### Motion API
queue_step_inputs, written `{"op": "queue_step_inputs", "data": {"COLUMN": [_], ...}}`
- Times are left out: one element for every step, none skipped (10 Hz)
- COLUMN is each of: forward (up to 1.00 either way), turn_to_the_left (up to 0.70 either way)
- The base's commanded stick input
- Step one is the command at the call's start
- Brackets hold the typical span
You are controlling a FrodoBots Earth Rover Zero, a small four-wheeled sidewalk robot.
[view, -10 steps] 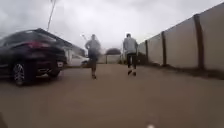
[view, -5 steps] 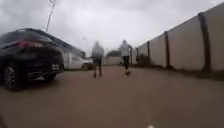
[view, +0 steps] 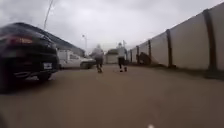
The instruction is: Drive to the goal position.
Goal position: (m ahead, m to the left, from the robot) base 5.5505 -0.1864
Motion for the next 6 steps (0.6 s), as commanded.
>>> {"op": "queue_step_inputs", "data": {"forward": [0.70,0.70,0.70,0.70,0.70,0.70], "turn_to_the_left": [0.00,0.00,0.00,0.00,0.00,0.00]}}
